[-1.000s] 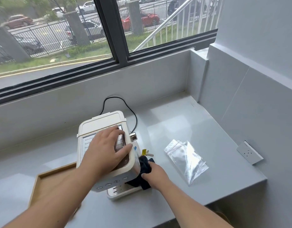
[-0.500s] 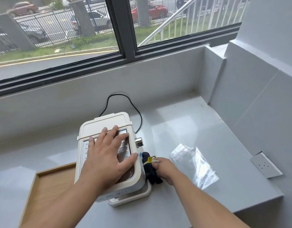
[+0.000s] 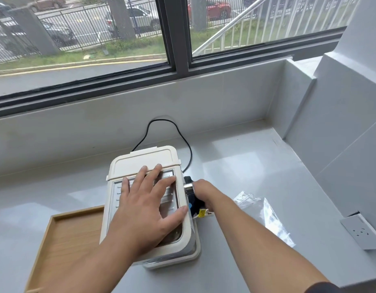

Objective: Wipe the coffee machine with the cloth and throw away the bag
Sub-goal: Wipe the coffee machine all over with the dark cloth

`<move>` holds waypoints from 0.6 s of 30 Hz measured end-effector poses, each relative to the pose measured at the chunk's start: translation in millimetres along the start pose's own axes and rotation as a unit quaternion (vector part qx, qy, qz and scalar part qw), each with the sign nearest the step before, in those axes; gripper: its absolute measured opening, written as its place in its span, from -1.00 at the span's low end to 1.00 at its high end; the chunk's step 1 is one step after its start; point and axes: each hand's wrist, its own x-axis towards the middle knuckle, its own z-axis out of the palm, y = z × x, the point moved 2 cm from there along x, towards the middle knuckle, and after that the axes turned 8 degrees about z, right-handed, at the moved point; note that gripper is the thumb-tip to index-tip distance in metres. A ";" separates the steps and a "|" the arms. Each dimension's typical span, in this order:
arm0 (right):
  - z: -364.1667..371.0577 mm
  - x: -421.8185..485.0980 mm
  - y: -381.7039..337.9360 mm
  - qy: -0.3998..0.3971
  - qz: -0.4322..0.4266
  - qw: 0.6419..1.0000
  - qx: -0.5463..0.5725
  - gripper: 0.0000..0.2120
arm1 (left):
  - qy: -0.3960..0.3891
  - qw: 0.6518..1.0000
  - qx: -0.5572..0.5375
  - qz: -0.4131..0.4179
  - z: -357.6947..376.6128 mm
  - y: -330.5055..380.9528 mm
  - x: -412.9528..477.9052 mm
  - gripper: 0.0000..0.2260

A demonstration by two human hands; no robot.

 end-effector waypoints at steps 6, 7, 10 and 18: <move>5.2 -20.0 -30.5 0.010 -0.017 1.000 0.022 -0.64 | -0.006 1.000 0.005 -0.005 -0.7 2.0 0.6 -0.28; 4.9 -26.2 -34.0 0.005 -0.025 0.999 0.027 -0.62 | -0.006 1.000 0.005 -0.007 -1.1 2.5 0.6 -0.28; 3.5 -51.8 -47.5 -0.017 -0.068 0.996 0.060 -0.64 | -0.006 1.000 0.007 -0.009 -1.9 3.6 0.7 -0.27; -5.5 -105.9 -76.1 -0.008 -0.163 0.982 0.090 -0.90 | -0.001 1.000 0.017 -0.008 0.7 1.9 0.4 -0.27</move>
